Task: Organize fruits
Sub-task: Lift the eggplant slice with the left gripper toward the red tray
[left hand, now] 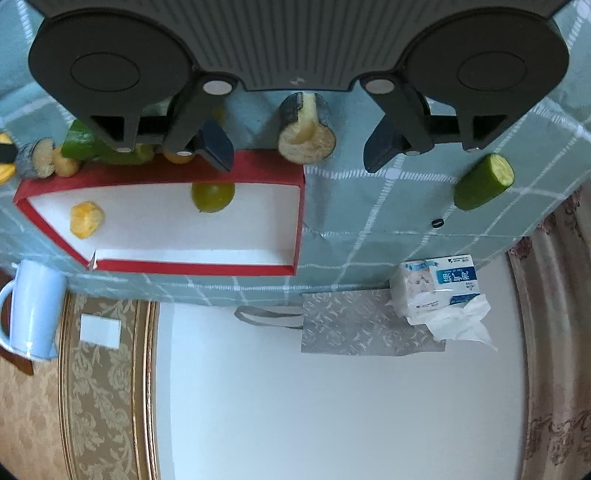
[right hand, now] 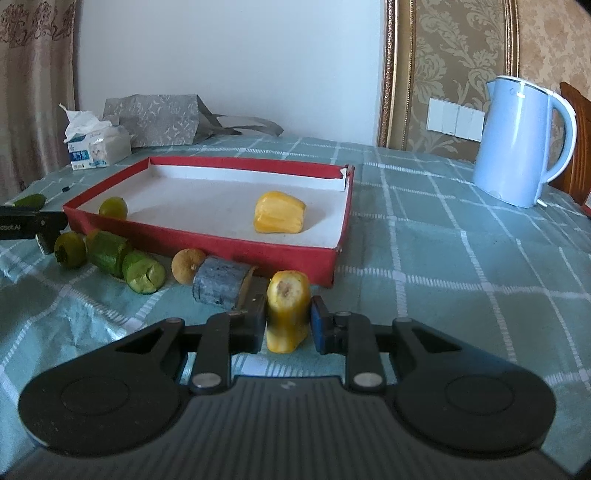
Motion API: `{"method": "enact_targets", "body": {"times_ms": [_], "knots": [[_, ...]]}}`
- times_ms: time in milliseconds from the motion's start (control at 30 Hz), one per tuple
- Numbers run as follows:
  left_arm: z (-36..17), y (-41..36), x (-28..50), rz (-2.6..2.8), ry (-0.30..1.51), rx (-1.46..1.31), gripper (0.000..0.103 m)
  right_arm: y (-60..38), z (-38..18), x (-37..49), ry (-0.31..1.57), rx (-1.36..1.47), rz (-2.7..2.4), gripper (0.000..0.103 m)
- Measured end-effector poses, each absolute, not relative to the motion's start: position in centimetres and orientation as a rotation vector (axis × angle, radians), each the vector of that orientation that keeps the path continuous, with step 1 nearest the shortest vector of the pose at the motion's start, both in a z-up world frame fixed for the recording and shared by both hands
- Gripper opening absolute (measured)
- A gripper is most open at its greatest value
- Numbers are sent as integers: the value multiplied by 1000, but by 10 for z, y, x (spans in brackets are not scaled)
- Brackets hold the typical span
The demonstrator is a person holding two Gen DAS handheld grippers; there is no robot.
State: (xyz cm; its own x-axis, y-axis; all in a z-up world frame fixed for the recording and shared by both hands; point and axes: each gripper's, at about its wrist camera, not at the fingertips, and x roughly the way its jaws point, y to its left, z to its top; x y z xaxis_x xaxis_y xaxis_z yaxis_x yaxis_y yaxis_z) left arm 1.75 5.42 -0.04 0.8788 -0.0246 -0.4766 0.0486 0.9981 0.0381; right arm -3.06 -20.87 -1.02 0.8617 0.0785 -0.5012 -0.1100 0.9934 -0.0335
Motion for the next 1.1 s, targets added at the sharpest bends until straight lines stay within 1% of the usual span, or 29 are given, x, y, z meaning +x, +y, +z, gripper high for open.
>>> {"method": "enact_targets", "body": {"times_ms": [33, 100, 167, 200, 467, 500, 533, 567, 767, 800, 833, 867, 1100], "knots": [[-3, 53, 20, -40, 512, 60, 72, -208, -10, -30, 527, -67, 100, 24], [-8, 51, 24, -35, 552, 91, 45, -207, -11, -30, 528, -71, 99, 24], [-12, 50, 29, -34, 592, 107, 35, -208, -12, -30, 530, -68, 100, 24], [-12, 51, 29, -39, 595, 98, 32, -208, -12, -29, 534, -64, 100, 24], [-12, 52, 27, -43, 582, 90, 32, -212, -12, -22, 549, -34, 98, 24], [-11, 53, 26, -40, 575, 86, 32, -213, -12, -22, 550, -27, 96, 25], [-11, 54, 26, -38, 574, 83, 32, -214, -12, -21, 554, -20, 94, 30], [-10, 54, 27, -38, 575, 82, 32, -215, -13, -20, 556, -14, 89, 31], [-10, 54, 28, -42, 576, 82, 32, -216, -15, -14, 570, -11, 93, 34], [-10, 54, 28, -41, 571, 81, 32, -216, -15, -14, 569, -11, 95, 32], [-10, 54, 27, -38, 566, 84, 32, -217, -15, -14, 569, -7, 95, 27], [-9, 54, 26, -35, 559, 86, 32, -217, -15, -14, 567, -1, 103, 24], [-4, 59, 20, -27, 522, 69, 32, -218, -15, -15, 565, 0, 92, 24]]}}
